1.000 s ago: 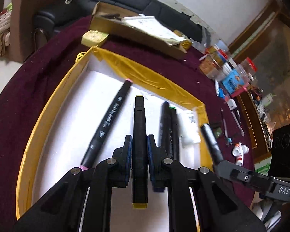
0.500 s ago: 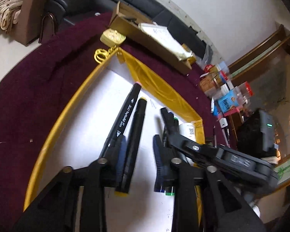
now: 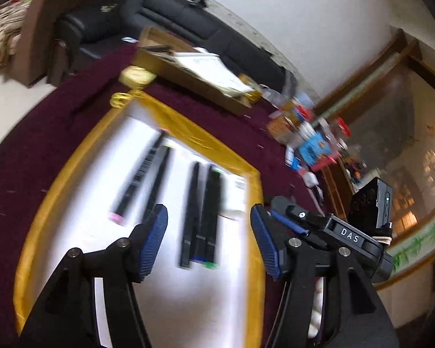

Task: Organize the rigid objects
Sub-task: 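Open both tools to drop the two markers into the white box, then return the left tool to the pile and grasp the olive-green cylinder, then lift the green cylinder with the left tool while the right tool grasps the clear ballpoint pen, then carry the green cylinder and clear pen into the white box and open both tools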

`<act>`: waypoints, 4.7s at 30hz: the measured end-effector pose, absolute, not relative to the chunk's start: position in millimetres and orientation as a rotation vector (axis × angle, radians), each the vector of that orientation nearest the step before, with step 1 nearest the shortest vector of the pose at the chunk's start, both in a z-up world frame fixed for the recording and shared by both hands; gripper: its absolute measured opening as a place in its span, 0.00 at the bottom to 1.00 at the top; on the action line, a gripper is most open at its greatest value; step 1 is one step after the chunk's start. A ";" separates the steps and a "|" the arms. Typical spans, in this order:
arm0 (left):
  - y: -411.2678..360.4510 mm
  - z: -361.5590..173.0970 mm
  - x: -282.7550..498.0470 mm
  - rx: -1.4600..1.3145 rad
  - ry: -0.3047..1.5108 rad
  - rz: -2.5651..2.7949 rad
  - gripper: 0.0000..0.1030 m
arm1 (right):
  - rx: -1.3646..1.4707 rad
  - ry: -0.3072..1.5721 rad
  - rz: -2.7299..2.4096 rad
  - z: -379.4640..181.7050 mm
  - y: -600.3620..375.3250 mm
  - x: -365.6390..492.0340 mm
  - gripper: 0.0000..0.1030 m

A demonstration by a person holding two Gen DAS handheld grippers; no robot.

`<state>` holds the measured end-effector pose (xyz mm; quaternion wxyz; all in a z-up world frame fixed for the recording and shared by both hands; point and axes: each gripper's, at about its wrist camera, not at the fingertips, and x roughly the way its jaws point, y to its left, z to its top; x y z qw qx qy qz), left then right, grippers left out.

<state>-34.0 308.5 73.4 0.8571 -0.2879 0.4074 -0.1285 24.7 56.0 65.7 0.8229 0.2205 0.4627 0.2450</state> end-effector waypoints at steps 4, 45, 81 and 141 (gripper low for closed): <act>258.9 84.4 -34.4 -0.540 0.880 -0.357 0.63 | 0.466 0.835 0.357 79.6 -34.0 4.5 0.35; 13.5 11.8 11.2 0.219 1.041 -0.332 0.23 | 0.644 0.641 -0.016 37.3 -245.4 -26.5 0.43; 269.4 55.8 -74.2 -0.491 0.813 -0.241 0.17 | 0.100 1.104 0.032 19.4 -82.9 123.7 0.43; 376.8 62.0 -42.3 -0.590 0.837 -0.109 0.55 | 0.385 1.264 0.560 22.9 178.7 62.2 0.08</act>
